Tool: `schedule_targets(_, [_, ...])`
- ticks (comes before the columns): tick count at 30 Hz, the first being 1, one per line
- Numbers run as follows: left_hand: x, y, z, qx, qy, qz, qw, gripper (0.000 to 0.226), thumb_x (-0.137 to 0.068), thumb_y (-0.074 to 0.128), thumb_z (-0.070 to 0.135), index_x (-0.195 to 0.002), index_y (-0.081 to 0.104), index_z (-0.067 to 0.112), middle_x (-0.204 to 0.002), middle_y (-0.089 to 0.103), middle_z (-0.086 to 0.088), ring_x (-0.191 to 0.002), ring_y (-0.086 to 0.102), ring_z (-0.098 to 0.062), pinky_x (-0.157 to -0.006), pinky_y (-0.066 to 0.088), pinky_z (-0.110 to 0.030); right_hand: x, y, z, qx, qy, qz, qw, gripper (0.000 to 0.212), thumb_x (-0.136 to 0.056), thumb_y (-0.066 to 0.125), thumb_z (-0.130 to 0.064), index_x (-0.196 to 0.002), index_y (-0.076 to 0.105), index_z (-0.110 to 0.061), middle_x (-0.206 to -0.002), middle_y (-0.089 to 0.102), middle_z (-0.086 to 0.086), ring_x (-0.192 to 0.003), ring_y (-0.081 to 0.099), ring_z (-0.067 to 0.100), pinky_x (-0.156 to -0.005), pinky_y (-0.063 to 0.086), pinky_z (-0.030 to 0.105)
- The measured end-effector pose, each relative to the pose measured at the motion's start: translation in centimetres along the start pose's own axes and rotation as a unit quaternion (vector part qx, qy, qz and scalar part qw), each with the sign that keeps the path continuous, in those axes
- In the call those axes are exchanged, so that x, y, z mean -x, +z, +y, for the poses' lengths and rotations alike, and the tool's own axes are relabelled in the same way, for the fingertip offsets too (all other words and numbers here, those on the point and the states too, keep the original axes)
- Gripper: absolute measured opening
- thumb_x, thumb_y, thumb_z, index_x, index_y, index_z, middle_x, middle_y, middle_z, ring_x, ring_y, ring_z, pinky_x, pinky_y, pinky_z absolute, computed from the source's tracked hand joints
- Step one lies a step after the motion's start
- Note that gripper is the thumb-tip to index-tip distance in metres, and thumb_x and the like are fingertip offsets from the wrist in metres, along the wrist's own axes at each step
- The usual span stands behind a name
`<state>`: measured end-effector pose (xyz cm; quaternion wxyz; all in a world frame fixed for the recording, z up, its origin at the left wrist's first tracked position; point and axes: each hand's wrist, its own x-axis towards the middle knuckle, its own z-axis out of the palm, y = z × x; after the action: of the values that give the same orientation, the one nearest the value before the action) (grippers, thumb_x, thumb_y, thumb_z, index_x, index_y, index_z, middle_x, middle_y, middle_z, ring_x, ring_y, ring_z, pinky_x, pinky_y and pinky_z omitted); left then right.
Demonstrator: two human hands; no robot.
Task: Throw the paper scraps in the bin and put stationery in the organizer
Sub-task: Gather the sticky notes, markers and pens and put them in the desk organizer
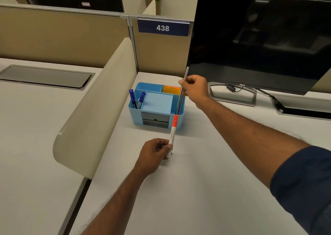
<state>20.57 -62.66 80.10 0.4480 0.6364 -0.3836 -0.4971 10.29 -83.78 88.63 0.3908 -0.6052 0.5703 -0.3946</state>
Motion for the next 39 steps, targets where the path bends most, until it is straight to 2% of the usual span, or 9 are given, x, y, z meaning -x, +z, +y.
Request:
schedule_targets(7, [-0.1, -0.4, 0.3, 0.004, 0.007, 0.01, 1.0, 0.018, -0.091, 0.064, 0.015, -0.105, 0.069, 0.005, -0.092, 0.073, -0.014, -0.082, 0.07, -0.023, -0.079, 0.061, -0.034, 1.7, 0.4, 2.5, 0.106, -0.037, -0.011, 0.994, 0.031, -0.081, 0.075, -0.026, -0.103, 0.058, -0.011, -0.086, 0.064, 0.001, -0.077, 0.058, 0.013, -0.057, 0.042, 0.015])
schedule_targets(12, [0.1, -1.0, 1.0, 0.0, 0.019, 0.017, 1.0, 0.019, -0.091, 0.064, 0.016, -0.106, 0.069, 0.005, -0.093, 0.073, -0.014, -0.086, 0.071, -0.026, -0.077, 0.06, -0.03, 3.7, -0.8, 2.6, 0.089, -0.078, 0.044, 0.992, 0.031, -0.085, 0.071, -0.029, -0.106, 0.058, -0.011, -0.087, 0.064, 0.002, -0.074, 0.058, 0.012, -0.062, 0.048, 0.018])
schedule_targets(14, [0.1, -1.1, 1.4, 0.0, 0.018, 0.023, 1.0, 0.021, -0.091, 0.064, 0.016, -0.108, 0.068, 0.005, -0.094, 0.073, -0.013, -0.086, 0.071, -0.026, -0.077, 0.06, -0.03, 5.3, -0.8, 2.0, 0.064, -0.081, -0.026, 0.994, 0.021, -0.09, 0.064, -0.031, -0.099, 0.06, -0.012, -0.089, 0.065, 0.003, -0.077, 0.059, 0.012, -0.061, 0.049, 0.018])
schedule_targets(17, [0.3, -1.2, 2.1, -0.007, 0.018, 0.027, 0.999, 0.02, -0.092, 0.063, 0.017, -0.109, 0.066, 0.007, -0.096, 0.072, -0.011, -0.087, 0.07, -0.024, -0.074, 0.06, -0.028, 8.1, -0.1, 0.9, 0.054, -0.024, -0.217, 0.974, 0.024, -0.093, 0.057, -0.038, -0.098, 0.061, -0.014, -0.088, 0.065, -0.001, -0.078, 0.062, 0.013, -0.057, 0.047, 0.016])
schedule_targets(19, [0.5, -1.4, 2.6, -0.015, 0.021, 0.033, 0.999, 0.021, -0.092, 0.062, 0.018, -0.11, 0.066, 0.008, -0.098, 0.071, -0.01, -0.088, 0.07, -0.023, -0.076, 0.06, -0.029, 9.2, 0.8, 0.7, 0.039, 0.001, -0.246, 0.968, 0.024, -0.089, 0.063, -0.034, -0.106, 0.059, -0.017, -0.092, 0.066, 0.002, -0.081, 0.065, 0.016, -0.057, 0.048, 0.018])
schedule_targets(26, [0.5, -3.0, 3.6, 0.009, 0.036, 0.075, 0.996, 0.028, -0.094, 0.059, 0.024, -0.115, 0.064, 0.006, -0.103, 0.071, -0.011, -0.09, 0.071, -0.022, -0.077, 0.061, -0.034, 9.7, 2.8, -1.5, -0.038, -0.015, -0.197, 0.98, 0.041, -0.085, 0.071, -0.018, -0.121, 0.052, -0.018, -0.1, 0.069, 0.012, -0.086, 0.07, 0.022, -0.069, 0.06, 0.026])
schedule_targets(31, [-0.2, -5.4, 3.8, 0.115, 0.023, 0.178, 0.977, 0.031, -0.097, 0.053, 0.032, -0.112, 0.064, 0.007, -0.1, 0.071, -0.012, -0.091, 0.07, -0.022, -0.078, 0.06, -0.035, 7.4, 4.0, -4.5, -0.099, -0.08, -0.127, 0.984, 0.04, -0.083, 0.073, -0.016, -0.118, 0.055, -0.013, -0.095, 0.065, 0.011, -0.082, 0.069, 0.023, -0.066, 0.062, 0.031])
schedule_targets(36, [-1.6, -6.1, 3.8, 0.068, 0.0, 0.264, 0.962, 0.039, -0.098, 0.05, 0.035, -0.129, 0.054, 0.012, -0.127, 0.06, -0.007, -0.111, 0.06, -0.02, -0.093, 0.054, -0.036, 5.6, 6.8, -6.2, -0.084, -0.161, -0.068, 0.981, 0.042, -0.082, 0.075, -0.019, -0.119, 0.056, -0.013, -0.095, 0.059, 0.001, -0.087, 0.064, 0.021, -0.07, 0.062, 0.031])
schedule_targets(39, [-2.5, -6.2, 4.1, 0.045, -0.022, 0.267, 0.962, 0.041, -0.098, 0.051, 0.017, -0.138, 0.045, 0.016, -0.142, 0.05, -0.005, -0.126, 0.051, -0.022, -0.104, 0.046, -0.039, 4.7, 8.3, -6.4, -0.056, -0.202, -0.065, 0.976, 0.04, -0.083, 0.073, -0.019, -0.12, 0.057, -0.011, -0.097, 0.059, 0.0, -0.09, 0.061, 0.016, -0.078, 0.059, 0.03])
